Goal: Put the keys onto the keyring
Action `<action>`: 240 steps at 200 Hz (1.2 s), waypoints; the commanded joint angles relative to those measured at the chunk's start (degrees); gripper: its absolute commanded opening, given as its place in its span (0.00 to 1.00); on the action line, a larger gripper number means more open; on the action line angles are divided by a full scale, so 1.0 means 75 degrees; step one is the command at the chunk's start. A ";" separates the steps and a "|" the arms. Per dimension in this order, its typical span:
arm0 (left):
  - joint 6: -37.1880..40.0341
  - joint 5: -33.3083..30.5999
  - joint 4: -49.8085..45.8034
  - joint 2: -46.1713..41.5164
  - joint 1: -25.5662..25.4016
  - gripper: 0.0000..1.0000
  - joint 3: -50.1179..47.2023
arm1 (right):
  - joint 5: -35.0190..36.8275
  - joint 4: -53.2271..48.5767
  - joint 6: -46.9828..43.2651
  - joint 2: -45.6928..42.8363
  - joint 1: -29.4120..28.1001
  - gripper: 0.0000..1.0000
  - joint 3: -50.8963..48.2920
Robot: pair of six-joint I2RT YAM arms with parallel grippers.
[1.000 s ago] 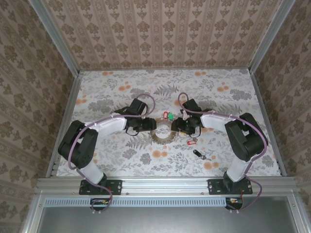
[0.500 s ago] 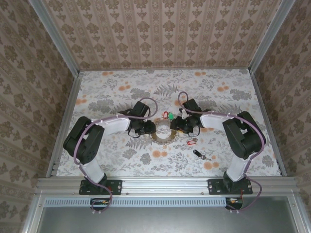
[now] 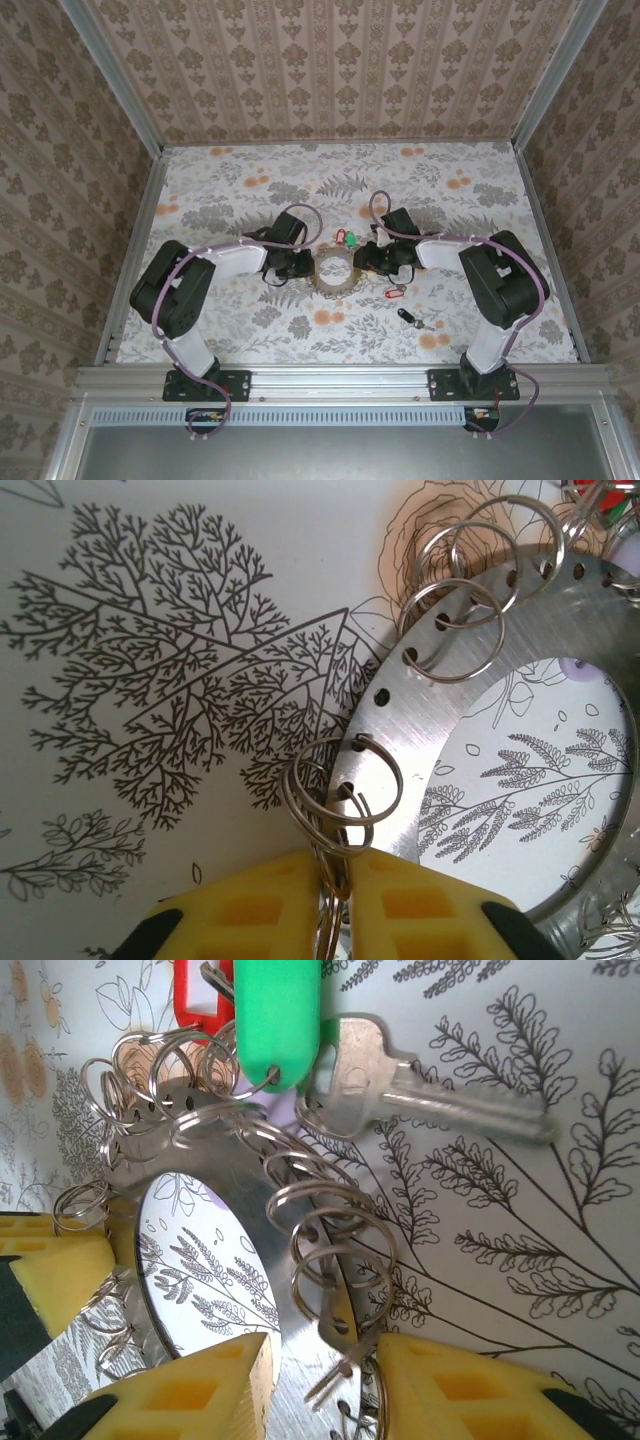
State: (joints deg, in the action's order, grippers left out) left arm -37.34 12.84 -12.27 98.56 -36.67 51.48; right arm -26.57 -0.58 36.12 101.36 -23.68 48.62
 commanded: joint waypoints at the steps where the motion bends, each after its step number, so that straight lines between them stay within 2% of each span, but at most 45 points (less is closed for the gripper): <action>1: -0.0155 -0.0297 0.0037 0.0231 -0.0057 0.10 -0.0349 | 0.0886 0.0117 0.0074 0.0366 -0.0077 0.40 -0.0191; 12: -0.0171 -0.0320 0.0056 0.0210 -0.0045 0.05 -0.0408 | 0.1568 -0.0324 0.0206 0.0411 -0.0067 0.41 -0.0121; 25: -0.0198 -0.0350 0.0085 0.0175 -0.0033 0.04 -0.0459 | 0.1769 -0.0320 0.0303 0.0426 -0.0067 0.40 -0.0171; 51: -0.0180 -0.0217 0.0308 0.0146 -0.0004 0.04 -0.0539 | 0.0272 0.1098 0.0430 0.0528 -0.0069 0.39 -0.0449; 70: -0.0166 -0.0110 0.0336 0.0210 0.0014 0.04 -0.0514 | -0.0161 0.1705 0.0516 0.0535 -0.0055 0.33 -0.0524; 84: -0.0125 -0.0018 0.0442 0.0229 0.0014 0.04 -0.0545 | -0.0560 0.2027 0.0537 0.0586 -0.0042 0.32 -0.0466; 109: -0.0094 0.0093 0.0657 0.0183 0.0021 0.04 -0.0660 | -0.0712 0.2405 0.0604 0.0644 0.0020 0.30 -0.0492; 147: -0.0168 -0.0107 0.0620 -0.0225 0.0094 0.09 -0.0781 | -0.0773 0.2585 0.0669 0.0331 0.0230 0.13 -0.0709; 163: -0.0257 -0.0201 0.0617 -0.0622 0.0162 0.24 -0.0840 | -0.0847 0.2649 0.0731 0.0043 0.0314 0.06 -0.0826; 181: -0.0349 -0.0211 0.0714 -0.1155 0.0258 0.38 -0.0903 | -0.1031 0.2811 0.0974 -0.0349 0.0389 0.06 -0.0946; 209: -0.0797 -0.0345 0.0970 -0.2230 0.0465 0.69 -0.1113 | -0.1052 0.3190 0.1663 -0.1172 0.0529 0.05 -0.1174; 240: -0.1692 -0.0004 0.1908 -0.3282 0.0842 0.90 -0.1558 | -0.0903 0.3992 0.2703 -0.2057 0.0697 0.05 -0.1460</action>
State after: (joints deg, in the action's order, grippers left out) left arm -43.66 11.57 -3.88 79.09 -32.32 42.39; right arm -33.76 21.58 48.93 91.46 -19.38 38.59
